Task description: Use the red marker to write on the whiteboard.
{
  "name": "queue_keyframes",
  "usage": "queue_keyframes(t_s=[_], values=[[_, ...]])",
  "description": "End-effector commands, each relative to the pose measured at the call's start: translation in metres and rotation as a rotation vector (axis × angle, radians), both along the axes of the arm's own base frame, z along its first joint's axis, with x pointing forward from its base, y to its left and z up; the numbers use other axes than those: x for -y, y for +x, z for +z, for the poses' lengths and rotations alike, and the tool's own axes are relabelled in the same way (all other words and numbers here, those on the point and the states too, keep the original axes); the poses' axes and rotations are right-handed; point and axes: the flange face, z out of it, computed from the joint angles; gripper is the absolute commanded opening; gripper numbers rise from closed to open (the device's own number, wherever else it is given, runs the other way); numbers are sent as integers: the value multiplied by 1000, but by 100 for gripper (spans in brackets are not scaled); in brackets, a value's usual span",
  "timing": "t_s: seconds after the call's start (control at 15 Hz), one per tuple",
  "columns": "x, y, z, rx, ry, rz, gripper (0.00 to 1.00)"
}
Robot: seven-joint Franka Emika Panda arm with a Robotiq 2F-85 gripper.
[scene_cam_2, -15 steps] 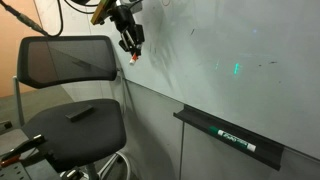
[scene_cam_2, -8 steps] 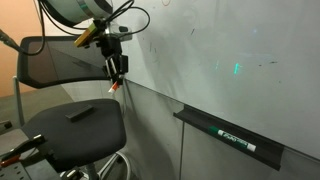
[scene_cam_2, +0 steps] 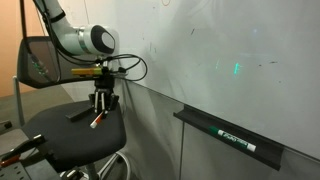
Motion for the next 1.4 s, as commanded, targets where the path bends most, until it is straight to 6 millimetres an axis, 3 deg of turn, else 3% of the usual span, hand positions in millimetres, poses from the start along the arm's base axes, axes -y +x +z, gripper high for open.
queue_keyframes(t_s=[0.0,0.27,0.47,1.0,1.27,1.33], values=[[-23,13,-32,-97,153,92,6],[-60,15,-53,-215,273,215,6],[-76,25,-64,-284,289,236,6],[-93,71,-80,-346,280,330,6],[-92,95,-88,-339,280,361,6],[-92,99,-89,-344,285,369,29]])
